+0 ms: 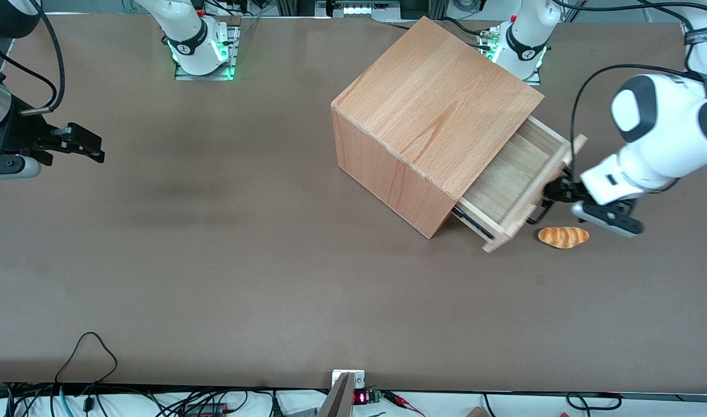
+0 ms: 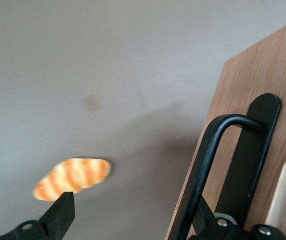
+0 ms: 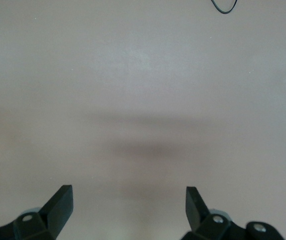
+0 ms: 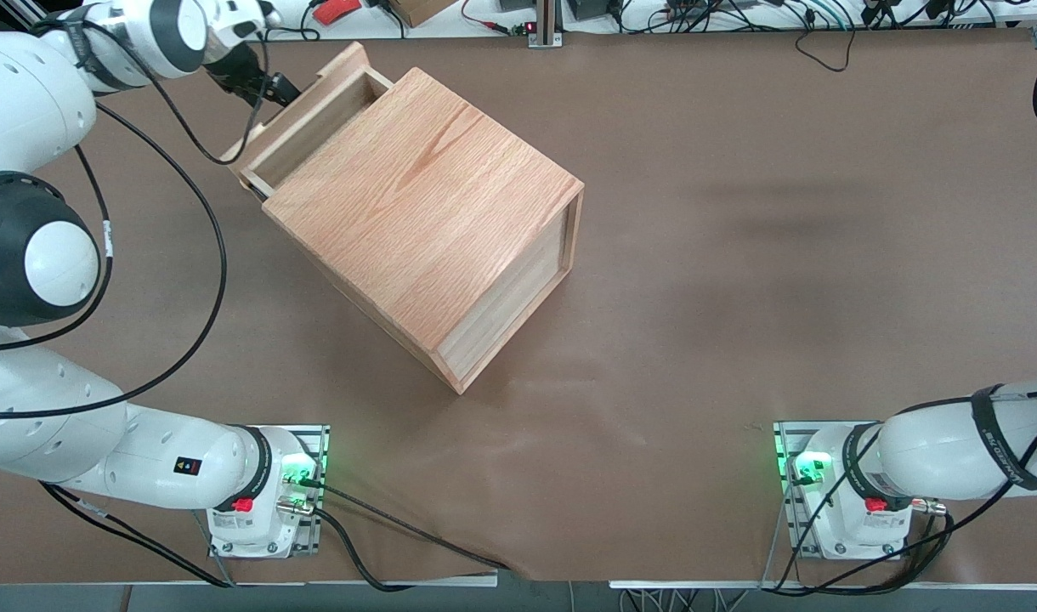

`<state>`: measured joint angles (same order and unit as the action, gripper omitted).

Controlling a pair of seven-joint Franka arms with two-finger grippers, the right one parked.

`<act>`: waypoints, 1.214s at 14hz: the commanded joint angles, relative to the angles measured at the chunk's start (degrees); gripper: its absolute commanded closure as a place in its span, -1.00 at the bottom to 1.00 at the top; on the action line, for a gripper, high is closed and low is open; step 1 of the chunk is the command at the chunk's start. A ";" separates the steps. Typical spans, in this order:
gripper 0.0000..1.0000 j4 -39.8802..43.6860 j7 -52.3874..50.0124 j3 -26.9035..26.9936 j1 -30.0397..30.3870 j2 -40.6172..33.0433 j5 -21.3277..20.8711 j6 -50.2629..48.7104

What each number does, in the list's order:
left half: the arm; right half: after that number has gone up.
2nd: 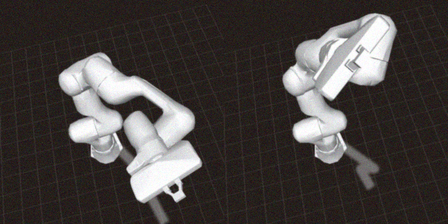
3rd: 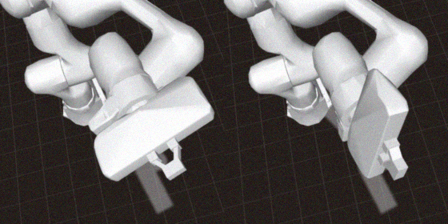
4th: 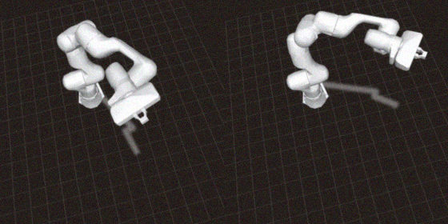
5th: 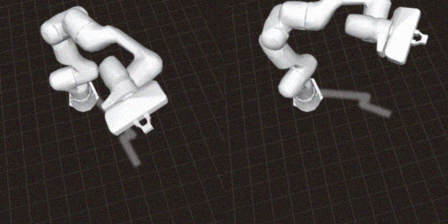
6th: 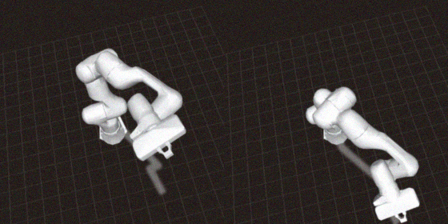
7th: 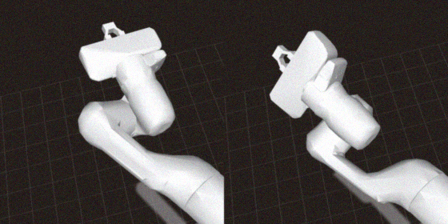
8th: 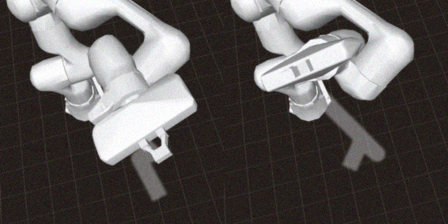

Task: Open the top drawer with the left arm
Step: 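Pull the handle with the left gripper, sliding the drawer out of the cabinet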

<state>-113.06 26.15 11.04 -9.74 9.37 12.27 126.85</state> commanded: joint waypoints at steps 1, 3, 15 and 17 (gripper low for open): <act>-1.00 0.99 2.06 3.45 0.60 1.44 0.30 1.65; -1.00 2.58 4.08 4.51 1.21 1.44 0.30 1.74; -1.00 17.25 -0.91 4.78 0.60 -0.75 0.21 -14.93; -1.00 19.19 -3.89 4.87 0.43 -2.32 -2.58 -20.73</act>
<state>-96.04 25.16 15.59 -9.03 8.09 11.91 111.01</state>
